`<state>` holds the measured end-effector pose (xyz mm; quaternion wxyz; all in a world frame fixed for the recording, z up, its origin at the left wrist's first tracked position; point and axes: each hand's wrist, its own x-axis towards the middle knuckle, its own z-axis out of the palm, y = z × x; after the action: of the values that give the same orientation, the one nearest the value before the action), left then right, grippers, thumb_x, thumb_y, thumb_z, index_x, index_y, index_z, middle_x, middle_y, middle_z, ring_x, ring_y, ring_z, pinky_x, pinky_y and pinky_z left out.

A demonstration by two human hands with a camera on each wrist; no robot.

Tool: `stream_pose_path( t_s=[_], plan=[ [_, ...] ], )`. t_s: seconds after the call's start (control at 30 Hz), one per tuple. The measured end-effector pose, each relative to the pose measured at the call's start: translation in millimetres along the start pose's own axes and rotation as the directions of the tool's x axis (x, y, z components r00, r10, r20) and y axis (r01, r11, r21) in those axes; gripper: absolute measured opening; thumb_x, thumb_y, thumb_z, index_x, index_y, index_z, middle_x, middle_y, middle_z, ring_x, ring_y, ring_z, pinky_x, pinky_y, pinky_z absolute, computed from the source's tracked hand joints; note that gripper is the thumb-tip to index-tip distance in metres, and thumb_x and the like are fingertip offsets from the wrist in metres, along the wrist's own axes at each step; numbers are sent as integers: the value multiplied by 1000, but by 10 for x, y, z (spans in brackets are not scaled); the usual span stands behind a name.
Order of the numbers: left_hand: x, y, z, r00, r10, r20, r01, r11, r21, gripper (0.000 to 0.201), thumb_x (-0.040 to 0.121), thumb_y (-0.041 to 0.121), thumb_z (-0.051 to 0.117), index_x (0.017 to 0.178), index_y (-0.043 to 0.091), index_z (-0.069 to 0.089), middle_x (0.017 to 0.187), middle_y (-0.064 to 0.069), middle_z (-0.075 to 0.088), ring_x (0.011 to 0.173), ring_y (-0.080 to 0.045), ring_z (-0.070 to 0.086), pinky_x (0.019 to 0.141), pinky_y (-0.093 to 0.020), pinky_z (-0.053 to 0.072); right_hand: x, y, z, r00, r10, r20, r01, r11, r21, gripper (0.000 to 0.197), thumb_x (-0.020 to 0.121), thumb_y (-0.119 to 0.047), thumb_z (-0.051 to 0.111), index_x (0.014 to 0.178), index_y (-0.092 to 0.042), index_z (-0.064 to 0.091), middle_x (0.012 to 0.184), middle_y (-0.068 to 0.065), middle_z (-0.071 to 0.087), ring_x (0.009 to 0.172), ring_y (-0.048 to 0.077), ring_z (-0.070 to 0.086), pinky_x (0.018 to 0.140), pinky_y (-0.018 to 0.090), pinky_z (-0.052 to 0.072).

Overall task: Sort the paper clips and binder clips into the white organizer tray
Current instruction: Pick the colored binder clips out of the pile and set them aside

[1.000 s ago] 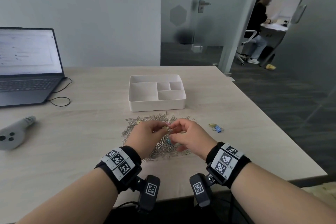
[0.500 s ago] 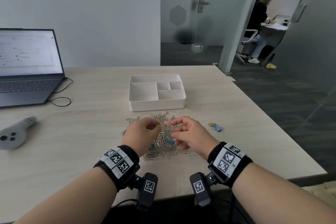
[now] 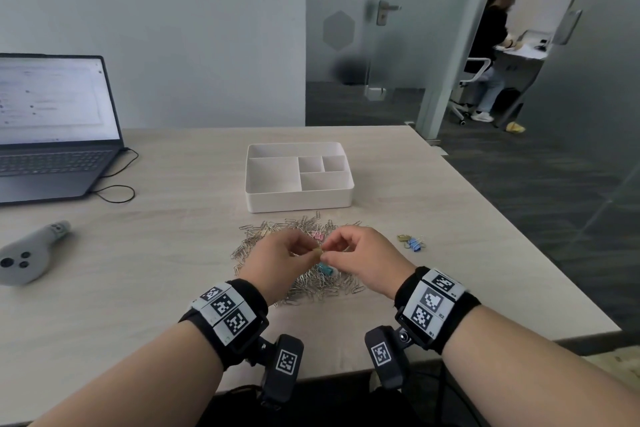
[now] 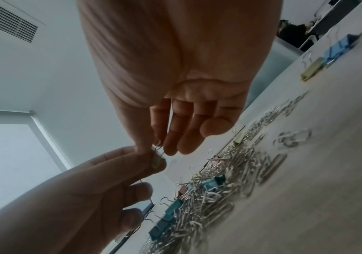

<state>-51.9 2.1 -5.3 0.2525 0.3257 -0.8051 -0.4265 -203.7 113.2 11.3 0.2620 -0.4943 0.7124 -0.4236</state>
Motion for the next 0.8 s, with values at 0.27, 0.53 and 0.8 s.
stream_pose_path(
  t_s=[0.27,0.53,0.8],
  plan=[
    [51,-103,-320,996,-48,-70,62,976,208,9,92,29,65,89,33,72,73,18,63,56,1,54,51,-14,39,104,297,-547,974,166,-154,-201,945,-258,9,86,-22,71,78,-24,68,75,-6,69,66,13,62,66,30,52],
    [96,-280,-495,993,-117,5,108,930,351,11,92,31,62,92,33,73,95,14,68,76,-2,60,64,-21,43,126,592,-887,912,331,-241,-409,733,-543,8,82,-25,67,75,-24,67,87,-5,69,85,19,64,72,28,48],
    [58,-220,-377,988,-102,117,47,914,402,22,88,38,67,109,33,71,99,18,59,77,-5,62,66,-19,48,195,115,-336,993,113,13,-92,861,-501,12,92,-31,62,98,-25,70,93,-13,65,86,7,61,72,23,47]
  ],
)
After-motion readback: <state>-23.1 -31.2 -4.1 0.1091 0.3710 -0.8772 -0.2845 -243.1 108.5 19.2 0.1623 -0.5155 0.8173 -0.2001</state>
